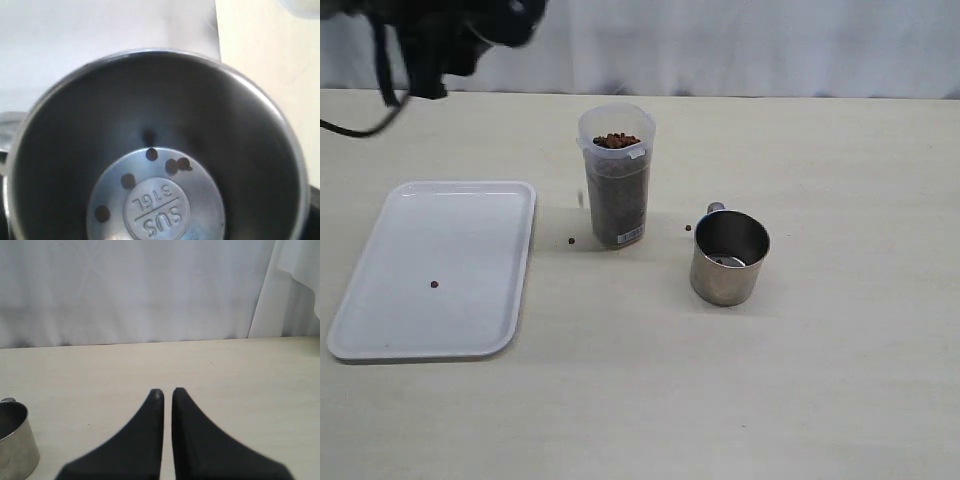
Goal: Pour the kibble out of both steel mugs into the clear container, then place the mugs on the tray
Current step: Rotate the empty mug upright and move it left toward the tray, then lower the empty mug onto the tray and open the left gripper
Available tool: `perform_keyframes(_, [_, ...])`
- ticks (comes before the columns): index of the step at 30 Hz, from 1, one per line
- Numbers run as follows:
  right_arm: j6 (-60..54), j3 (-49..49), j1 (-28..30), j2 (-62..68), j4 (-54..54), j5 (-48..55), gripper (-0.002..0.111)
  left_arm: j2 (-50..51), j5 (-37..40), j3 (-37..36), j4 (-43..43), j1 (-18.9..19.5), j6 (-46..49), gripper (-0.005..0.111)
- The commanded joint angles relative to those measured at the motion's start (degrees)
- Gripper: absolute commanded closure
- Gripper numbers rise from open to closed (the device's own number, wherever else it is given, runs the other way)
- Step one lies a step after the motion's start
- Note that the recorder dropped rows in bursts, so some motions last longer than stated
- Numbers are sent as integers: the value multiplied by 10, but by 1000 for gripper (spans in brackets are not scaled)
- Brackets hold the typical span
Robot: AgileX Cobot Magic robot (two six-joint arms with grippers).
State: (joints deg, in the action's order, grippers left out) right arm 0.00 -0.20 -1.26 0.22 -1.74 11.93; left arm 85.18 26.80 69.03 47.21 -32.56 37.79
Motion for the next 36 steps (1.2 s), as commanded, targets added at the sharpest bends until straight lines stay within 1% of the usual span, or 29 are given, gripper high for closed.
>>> perform_keyframes(1, [0, 2, 4, -2, -2, 1, 104, -37, -12, -38, -568, 149, 475, 107])
perform_keyframes(2, [0, 2, 4, -2, -2, 1, 104, -33, -2, -43, -656, 179, 554, 107])
perform_keyframes(3, [0, 2, 4, -2, -2, 1, 104, -29, 17, -48, -770, 208, 647, 107])
perform_keyframes(4, [0, 2, 4, -2, -2, 1, 104, -23, 49, -53, -880, 238, 740, 107])
perform_keyframes(5, [0, 2, 4, -2, -2, 1, 104, -15, 88, -55, -981, 260, 812, 107])
perform_keyframes(6, [0, 2, 4, -2, -2, 1, 104, -3, 145, -57, -1046, 289, 849, 107])
perform_keyframes(7, [0, 2, 4, -2, -2, 1, 104, 12, 187, -52, -1071, 312, 849, 107])
perform_keyframes(10, [0, 2, 4, -2, -2, 1, 104, 58, 260, -48, -1088, 361, 849, 107])
perform_keyframes(13, [0, 2, 4, -2, -2, 1, 104, 114, 300, -48, -1099, 395, 849, 107])
perform_keyframes(16, [0, 2, 4, -2, -2, 1, 104, 176, 304, -48, -1110, 414, 849, 107])
perform_keyframes(20, [0, 2, 4, -2, -2, 1, 104, 257, 283, -45, -1140, 433, 849, 107])
perform_keyframes(25, [0, 2, 4, -2, -2, 1, 104, 344, 292, -8, -1160, 434, 849, 107])
perform_keyframes(29, [0, 2, 4, -2, -2, 1, 104, 390, 299, 15, -1176, 434, 849, 107])
perform_keyframes(31, [0, 2, 4, -2, -2, 1, 104, 402, 302, 17, -1189, 434, 849, 107])
perform_keyframes(36, [0, 2, 4, -2, -2, 1, 104, 415, 301, 17, -1189, 434, 849, 107])
